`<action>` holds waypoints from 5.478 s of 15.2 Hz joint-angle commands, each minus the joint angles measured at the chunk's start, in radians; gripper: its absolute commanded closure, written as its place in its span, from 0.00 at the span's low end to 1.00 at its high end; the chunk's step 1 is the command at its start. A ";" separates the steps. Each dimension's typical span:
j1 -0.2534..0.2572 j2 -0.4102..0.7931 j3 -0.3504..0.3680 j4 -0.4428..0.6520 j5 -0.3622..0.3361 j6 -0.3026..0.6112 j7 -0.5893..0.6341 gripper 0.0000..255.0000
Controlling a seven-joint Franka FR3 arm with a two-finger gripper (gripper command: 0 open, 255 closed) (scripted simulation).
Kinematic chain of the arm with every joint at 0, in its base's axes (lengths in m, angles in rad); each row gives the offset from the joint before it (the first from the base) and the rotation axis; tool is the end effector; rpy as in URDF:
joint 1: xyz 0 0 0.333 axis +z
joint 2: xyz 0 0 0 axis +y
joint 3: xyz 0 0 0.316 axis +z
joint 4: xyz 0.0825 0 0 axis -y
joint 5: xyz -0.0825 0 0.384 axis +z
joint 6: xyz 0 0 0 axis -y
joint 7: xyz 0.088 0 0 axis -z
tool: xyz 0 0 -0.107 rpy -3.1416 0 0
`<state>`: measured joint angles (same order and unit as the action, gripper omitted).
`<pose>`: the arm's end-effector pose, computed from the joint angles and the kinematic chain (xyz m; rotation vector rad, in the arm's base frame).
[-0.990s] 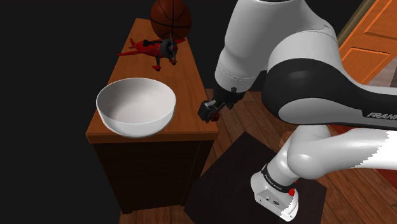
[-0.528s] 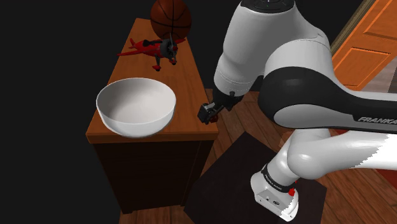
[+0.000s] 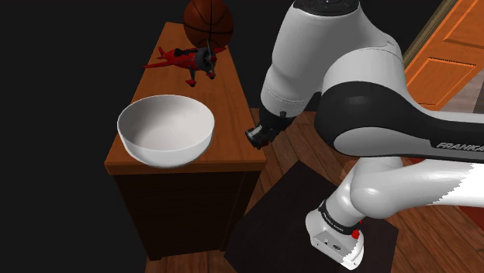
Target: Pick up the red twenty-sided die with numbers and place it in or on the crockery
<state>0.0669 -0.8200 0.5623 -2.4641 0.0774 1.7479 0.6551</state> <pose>0.2554 0.2281 0.5201 2.8537 -0.2732 0.2781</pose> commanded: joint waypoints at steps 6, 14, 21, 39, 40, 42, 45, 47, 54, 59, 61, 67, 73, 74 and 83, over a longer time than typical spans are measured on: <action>-0.003 0.001 -0.007 0.026 -0.005 -0.024 -0.005 1.00; -0.019 0.014 -0.032 0.138 -0.027 -0.120 -0.026 1.00; -0.034 0.037 -0.048 0.244 -0.045 -0.202 -0.042 1.00; -0.130 0.287 0.070 0.614 -0.098 -0.330 0.034 1.00; -0.144 0.329 0.101 0.652 -0.108 -0.331 0.057 1.00; -0.173 0.419 0.169 0.732 -0.139 -0.336 0.109 1.00; -0.214 0.579 0.294 0.869 -0.219 -0.361 0.204 1.00; -0.226 0.719 0.397 0.976 -0.314 -0.396 0.287 1.00; -0.033 1.087 0.491 1.223 -0.616 -0.509 0.482 1.00; -0.098 1.038 0.500 1.103 -0.567 -0.417 0.486 1.00; -0.118 1.021 0.501 1.061 -0.551 -0.382 0.487 1.00; -0.154 0.989 0.503 0.970 -0.521 -0.307 0.490 1.00; -0.153 0.989 0.503 0.971 -0.521 -0.307 0.490 1.00; -0.153 0.989 0.503 0.971 -0.521 -0.307 0.490 1.00; -0.056 1.071 0.506 1.140 -0.593 -0.447 0.517 0.00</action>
<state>-0.0355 0.2064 1.0690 -1.3950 -0.4768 1.3575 1.1557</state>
